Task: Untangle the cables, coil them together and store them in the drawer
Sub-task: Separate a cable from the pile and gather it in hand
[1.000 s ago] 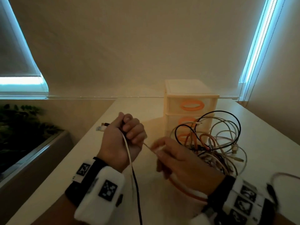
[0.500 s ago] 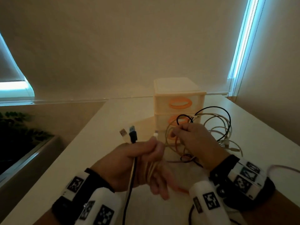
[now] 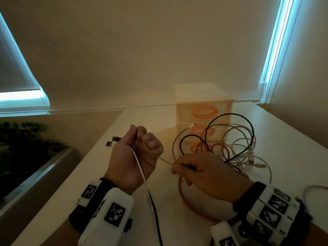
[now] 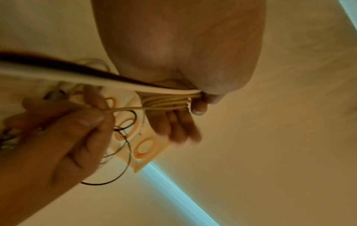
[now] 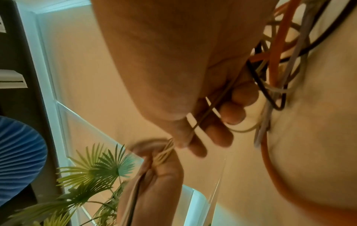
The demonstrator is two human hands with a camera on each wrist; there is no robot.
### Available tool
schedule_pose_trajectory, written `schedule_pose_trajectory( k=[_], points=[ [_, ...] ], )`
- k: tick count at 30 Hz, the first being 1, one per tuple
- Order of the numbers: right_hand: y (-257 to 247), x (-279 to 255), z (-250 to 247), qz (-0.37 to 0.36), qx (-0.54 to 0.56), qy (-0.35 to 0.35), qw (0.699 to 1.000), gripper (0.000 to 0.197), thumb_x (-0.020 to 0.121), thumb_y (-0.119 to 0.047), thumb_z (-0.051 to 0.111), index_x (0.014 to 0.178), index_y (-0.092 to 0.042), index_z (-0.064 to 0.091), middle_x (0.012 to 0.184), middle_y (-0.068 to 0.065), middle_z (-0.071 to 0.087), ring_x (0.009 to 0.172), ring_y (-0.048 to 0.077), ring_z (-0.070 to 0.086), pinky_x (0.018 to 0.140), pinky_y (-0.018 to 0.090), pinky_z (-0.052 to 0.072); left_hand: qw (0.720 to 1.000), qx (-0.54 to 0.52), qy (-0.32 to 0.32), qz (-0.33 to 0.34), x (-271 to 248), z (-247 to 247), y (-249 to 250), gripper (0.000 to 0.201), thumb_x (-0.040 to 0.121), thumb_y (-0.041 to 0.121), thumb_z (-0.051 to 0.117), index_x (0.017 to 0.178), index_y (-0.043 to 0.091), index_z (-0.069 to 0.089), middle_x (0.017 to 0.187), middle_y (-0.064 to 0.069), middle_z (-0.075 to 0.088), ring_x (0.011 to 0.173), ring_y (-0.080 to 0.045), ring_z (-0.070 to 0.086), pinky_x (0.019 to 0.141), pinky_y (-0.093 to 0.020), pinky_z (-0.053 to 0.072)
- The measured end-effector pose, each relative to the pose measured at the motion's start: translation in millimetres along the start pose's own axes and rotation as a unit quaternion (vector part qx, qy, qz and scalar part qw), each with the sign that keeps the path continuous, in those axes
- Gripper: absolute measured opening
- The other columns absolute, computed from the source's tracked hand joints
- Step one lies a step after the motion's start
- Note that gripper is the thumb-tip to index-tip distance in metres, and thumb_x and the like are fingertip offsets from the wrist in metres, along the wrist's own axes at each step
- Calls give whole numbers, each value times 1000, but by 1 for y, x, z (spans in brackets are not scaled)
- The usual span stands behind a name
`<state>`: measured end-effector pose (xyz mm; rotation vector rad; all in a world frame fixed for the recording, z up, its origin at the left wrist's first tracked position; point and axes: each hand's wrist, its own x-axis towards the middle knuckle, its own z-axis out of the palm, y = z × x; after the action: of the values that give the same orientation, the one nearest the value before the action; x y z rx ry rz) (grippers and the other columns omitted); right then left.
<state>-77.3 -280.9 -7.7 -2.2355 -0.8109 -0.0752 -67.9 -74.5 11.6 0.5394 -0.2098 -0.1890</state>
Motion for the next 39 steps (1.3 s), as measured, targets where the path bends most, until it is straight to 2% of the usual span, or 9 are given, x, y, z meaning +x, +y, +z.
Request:
schedule_pose_trajectory(
  k=[3, 6, 12, 20, 23, 27, 29, 33, 39],
  points=[
    [10, -2, -9, 7, -30, 70, 997, 24, 102, -35, 53, 84, -26, 65, 79, -7, 63, 67, 14, 61, 64, 34, 53, 998, 1, -40, -38, 0, -7, 5, 40, 109, 40, 31, 76, 19, 41, 55, 8, 36, 48, -9, 34, 48, -23, 31],
    [11, -6, -7, 2, -40, 72, 997, 22, 101, -36, 54, 82, -29, 63, 78, -9, 63, 66, 11, 59, 58, 27, 48, 996, 28, -59, -65, 0, -12, 0, 40, 108, 41, 33, 76, 19, 41, 53, 8, 33, 46, -8, 30, 45, -23, 25],
    [6, -12, -12, 14, -6, -14, 1000, 21, 102, -30, 51, 96, -39, 69, 80, -11, 68, 70, 7, 64, 65, 25, 51, 995, 5, -90, -42, 1, -15, 15, 39, 109, 40, 31, 77, 19, 41, 54, 8, 36, 48, -8, 34, 47, -23, 27],
    [-5, -10, -26, -38, -19, 88, 995, 16, 100, -26, 57, 90, -34, 67, 77, -7, 67, 74, 11, 66, 69, 33, 57, 984, -32, -174, 29, -7, -14, 59, 32, 107, 33, 33, 80, 19, 43, 56, 5, 45, 53, -9, 33, 53, -26, 24],
    [3, -9, -28, -66, -63, 103, 991, 7, 95, -25, 65, 98, -30, 69, 86, -14, 67, 80, 6, 65, 72, 29, 56, 987, 22, -154, 29, -8, -10, 53, 38, 110, 39, 28, 79, 21, 41, 53, 7, 40, 50, -8, 32, 50, -25, 21],
    [14, -21, -53, -74, -114, 62, 989, 30, 86, -33, 75, 113, -35, 65, 109, -19, 59, 103, 4, 57, 85, 21, 49, 992, 111, -58, 25, -9, 1, 30, 44, 109, 44, 32, 73, 21, 42, 51, 9, 27, 48, -8, 19, 48, -25, 13],
    [14, -31, -69, -60, -166, 38, 984, 38, 79, -52, 72, 112, -38, 59, 112, -20, 53, 109, 2, 48, 91, 23, 43, 983, 183, -18, 16, -9, 4, 21, 45, 107, 43, 34, 73, 17, 46, 51, 6, 24, 49, -11, 14, 49, -28, 12],
    [25, -38, -82, 119, -341, -31, 932, 50, 66, -75, 68, 105, -48, 52, 114, -15, 41, 115, 10, 31, 97, 35, 34, 916, 401, 0, -19, -11, 5, 2, 48, 106, 40, 37, 87, 2, 60, 53, -2, 23, 49, -15, 15, 50, -31, 12],
    [37, -25, -66, 119, -266, -12, 957, 20, 72, -64, 75, 81, -51, 64, 100, -21, 44, 102, 8, 36, 92, 38, 40, 732, 663, -76, -139, -19, 1, -30, 47, 107, 42, 39, 100, 11, 75, 51, 6, 41, 47, -10, 36, 51, -23, 31]
  ],
)
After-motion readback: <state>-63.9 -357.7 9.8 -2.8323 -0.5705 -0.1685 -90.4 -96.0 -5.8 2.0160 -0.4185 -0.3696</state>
